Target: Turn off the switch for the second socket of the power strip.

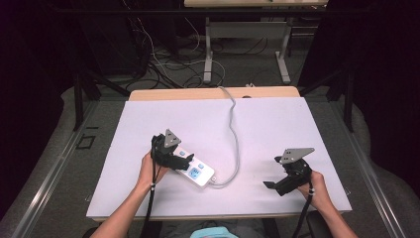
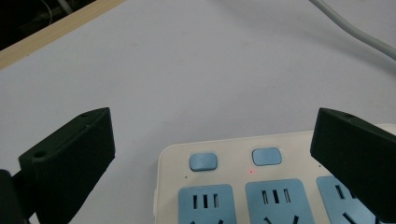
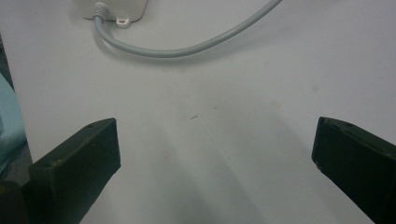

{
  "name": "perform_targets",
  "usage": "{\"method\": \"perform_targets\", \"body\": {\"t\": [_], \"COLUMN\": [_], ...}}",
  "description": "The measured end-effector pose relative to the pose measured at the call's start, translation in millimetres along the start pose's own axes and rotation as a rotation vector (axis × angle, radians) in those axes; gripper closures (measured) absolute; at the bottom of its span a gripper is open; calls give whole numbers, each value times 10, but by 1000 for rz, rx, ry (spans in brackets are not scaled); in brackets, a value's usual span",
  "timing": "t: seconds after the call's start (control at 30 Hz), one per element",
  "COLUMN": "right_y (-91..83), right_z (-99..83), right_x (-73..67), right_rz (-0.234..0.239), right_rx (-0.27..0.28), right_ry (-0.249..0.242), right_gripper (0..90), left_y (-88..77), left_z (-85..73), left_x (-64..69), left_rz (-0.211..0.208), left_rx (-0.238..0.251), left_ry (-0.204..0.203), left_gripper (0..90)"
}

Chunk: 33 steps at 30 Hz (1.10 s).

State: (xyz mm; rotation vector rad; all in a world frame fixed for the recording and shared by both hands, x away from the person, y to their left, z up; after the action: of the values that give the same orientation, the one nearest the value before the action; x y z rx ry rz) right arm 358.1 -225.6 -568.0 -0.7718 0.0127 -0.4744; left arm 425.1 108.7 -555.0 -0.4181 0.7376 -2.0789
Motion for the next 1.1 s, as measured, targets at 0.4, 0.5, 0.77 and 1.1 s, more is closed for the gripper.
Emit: {"method": "perform_targets", "body": {"t": [0.4, 0.5, 0.77, 1.1], "right_y": [-8, -20, -9, -16], "right_z": [-14, -16, -4, -10], "right_x": [-13, -19, -25, -24], "right_rz": [5, 2, 1, 1], "right_rx": [-15, -16, -6, -10], "right_ry": [-6, -7, -6, -17], "right_gripper": [6, 7, 7, 7], "left_y": [51, 62, 70, 65], "left_z": [-32, -51, -81, -94], "left_x": [40, 77, 108, 123], "left_rz": [-33, -55, -82, -126], "left_rx": [-22, -29, -38, -7], "left_ry": [-24, -24, -28, -31], "left_gripper": [15, 166, 317, 656]}}
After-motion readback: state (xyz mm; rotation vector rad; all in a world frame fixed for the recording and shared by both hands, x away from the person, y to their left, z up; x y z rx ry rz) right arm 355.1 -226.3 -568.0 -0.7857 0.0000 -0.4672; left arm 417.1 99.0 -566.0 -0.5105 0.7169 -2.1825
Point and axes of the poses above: each handheld gripper's, and its own axes: y roughly forward along the jaws, z roughly out of its top, x roughly to its right, the point moved 7 cm from there along y, roughly forward along the jaws, and after that the axes turned 12 degrees about -y, right-handed, at the moved point
